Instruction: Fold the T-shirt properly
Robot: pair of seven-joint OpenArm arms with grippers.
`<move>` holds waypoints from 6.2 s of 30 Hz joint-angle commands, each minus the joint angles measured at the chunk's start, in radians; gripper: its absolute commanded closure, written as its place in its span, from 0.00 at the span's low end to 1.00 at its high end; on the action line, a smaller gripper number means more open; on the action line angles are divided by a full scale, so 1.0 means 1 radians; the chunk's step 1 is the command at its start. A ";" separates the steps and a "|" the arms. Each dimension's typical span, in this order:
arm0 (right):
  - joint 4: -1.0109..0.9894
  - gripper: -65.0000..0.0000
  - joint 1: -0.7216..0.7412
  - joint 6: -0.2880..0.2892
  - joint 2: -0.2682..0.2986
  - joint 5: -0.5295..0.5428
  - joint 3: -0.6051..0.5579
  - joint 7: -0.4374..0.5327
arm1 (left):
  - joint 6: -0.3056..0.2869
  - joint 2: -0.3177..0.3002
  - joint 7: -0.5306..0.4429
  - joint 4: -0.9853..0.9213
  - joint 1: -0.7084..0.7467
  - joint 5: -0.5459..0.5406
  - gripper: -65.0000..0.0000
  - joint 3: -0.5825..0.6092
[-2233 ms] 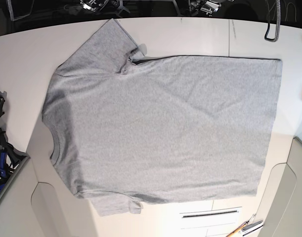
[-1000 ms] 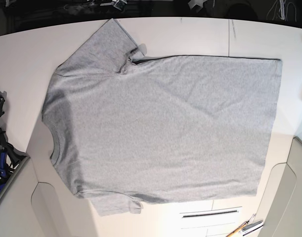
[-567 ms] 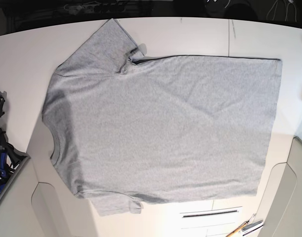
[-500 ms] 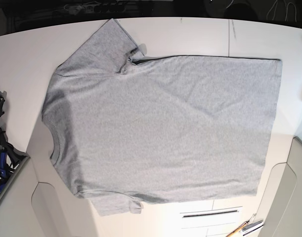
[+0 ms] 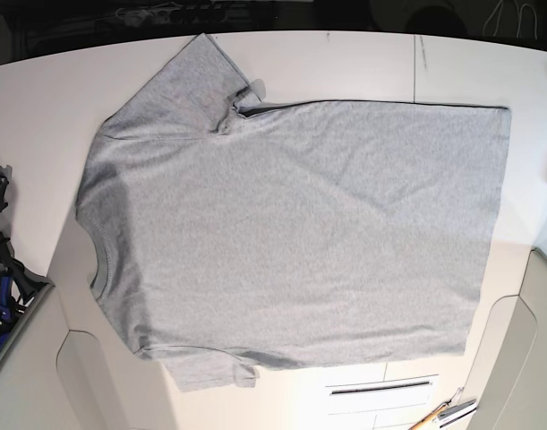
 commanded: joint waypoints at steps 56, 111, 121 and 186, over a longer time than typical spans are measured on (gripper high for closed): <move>0.253 0.56 0.033 0.613 -0.238 1.070 1.192 -0.381 | -0.013 -0.072 0.182 0.766 0.164 -0.479 0.35 -0.540; 0.068 0.56 0.129 0.593 -0.303 1.056 1.039 -0.362 | 0.066 -0.216 0.309 0.082 -0.382 -0.681 0.35 -0.539; 0.068 0.56 0.130 0.578 -0.314 1.049 1.039 -0.358 | 0.061 -0.216 0.303 0.082 -0.403 -0.676 0.35 -0.496; 0.098 1.00 0.209 0.653 -0.486 1.044 0.908 -0.371 | -0.013 -0.216 0.283 0.080 -0.431 -0.669 1.00 -0.383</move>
